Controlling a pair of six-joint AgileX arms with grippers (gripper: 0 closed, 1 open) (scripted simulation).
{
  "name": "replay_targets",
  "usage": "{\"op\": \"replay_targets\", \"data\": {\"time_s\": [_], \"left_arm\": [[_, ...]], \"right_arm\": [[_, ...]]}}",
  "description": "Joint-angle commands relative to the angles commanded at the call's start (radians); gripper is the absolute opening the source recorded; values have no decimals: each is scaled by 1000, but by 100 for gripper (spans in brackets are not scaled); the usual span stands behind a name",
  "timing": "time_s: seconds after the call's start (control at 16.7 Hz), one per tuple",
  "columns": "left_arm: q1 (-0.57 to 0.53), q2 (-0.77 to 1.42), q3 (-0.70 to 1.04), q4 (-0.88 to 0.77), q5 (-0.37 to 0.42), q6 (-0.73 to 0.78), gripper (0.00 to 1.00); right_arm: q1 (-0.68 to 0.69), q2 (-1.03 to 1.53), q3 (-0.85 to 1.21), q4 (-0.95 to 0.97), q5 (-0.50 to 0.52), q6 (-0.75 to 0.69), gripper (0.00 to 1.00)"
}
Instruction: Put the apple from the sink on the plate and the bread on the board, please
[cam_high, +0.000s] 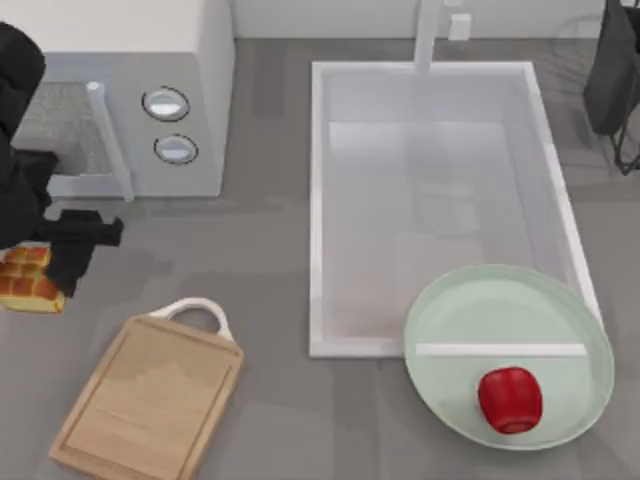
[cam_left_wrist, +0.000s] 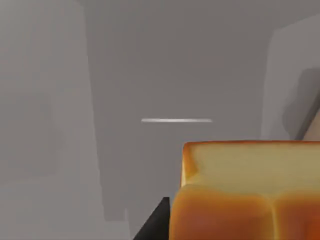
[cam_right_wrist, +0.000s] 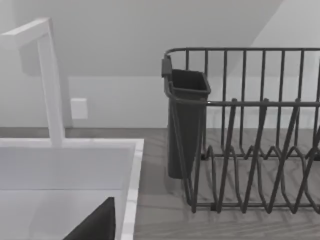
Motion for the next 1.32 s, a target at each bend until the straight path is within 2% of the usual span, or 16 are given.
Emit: {"op": "replay_targets", "data": {"time_s": [0.24,0.48,1.32], "left_arm": [[-219,-29,-65,34,0,-293,0],[-354,-71,-142,76,0,-438,0],[-360,-42,-198,160,1,-445,0]], "right_arm": [[0,0,0,0,0,0,100],[0,0,0,0,0,0,100],[0,0,0,0,0,0,100]]}}
